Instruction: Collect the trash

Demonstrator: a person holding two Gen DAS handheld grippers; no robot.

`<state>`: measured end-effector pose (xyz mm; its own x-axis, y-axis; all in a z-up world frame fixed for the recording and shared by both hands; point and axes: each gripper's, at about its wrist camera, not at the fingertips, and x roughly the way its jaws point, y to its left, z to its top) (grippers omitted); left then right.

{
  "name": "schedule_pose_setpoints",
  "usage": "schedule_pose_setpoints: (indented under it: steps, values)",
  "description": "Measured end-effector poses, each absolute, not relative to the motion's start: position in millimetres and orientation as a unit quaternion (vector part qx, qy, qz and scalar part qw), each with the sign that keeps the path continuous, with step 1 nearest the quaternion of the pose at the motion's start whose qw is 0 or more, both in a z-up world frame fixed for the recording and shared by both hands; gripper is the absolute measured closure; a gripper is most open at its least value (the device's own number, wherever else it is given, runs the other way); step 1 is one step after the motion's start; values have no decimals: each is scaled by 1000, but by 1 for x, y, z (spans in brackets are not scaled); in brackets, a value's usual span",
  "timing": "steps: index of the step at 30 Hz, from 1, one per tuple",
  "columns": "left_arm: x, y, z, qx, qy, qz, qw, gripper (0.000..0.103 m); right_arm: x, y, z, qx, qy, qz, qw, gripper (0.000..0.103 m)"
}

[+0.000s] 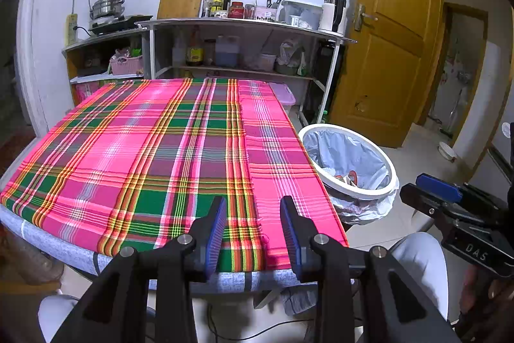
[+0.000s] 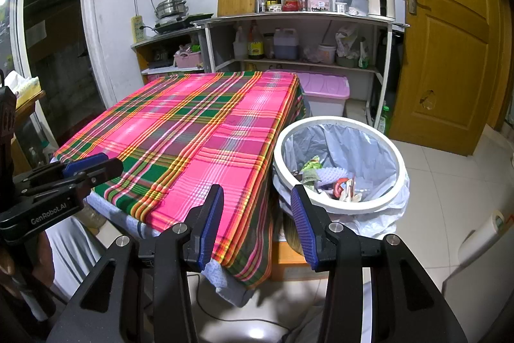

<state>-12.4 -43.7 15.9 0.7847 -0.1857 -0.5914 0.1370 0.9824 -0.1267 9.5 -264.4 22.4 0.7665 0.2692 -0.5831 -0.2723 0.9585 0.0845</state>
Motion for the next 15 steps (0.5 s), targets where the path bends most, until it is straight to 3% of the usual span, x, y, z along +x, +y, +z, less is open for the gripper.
schedule_pose_setpoints:
  steps: [15]
  values:
    - [-12, -46, 16, -40, 317, -86, 944, 69, 9, -264, 23, -3, 310, 144, 940, 58]
